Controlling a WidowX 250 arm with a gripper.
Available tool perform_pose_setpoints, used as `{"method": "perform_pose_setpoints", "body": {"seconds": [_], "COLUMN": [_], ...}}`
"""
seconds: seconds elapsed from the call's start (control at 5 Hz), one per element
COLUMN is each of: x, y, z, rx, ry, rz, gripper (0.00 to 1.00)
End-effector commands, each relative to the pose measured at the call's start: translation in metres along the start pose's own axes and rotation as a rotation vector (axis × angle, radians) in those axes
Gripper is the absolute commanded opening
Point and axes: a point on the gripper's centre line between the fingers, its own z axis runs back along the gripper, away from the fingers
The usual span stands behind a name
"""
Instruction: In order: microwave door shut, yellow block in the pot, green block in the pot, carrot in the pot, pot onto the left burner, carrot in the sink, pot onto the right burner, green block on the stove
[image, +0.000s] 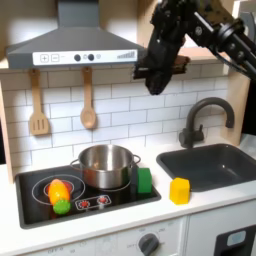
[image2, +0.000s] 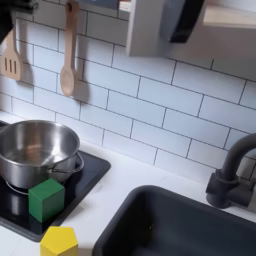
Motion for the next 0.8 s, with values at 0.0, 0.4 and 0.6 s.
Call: {"method": "perform_pose_setpoints", "body": {"seconds": [0.0, 0.4, 0.6], "x": [-0.021, -0.042, -0.052], "y": [-0.008, -0.015, -0.02], "z": [-0.009, -0.011, -0.009], "rx": [0.011, 0.025, 0.02], "ry": [0.072, 0.124, 0.139], "rz": [0.006, 0.018, 0.023], "gripper": [0.0, 0.0, 0.0]}}
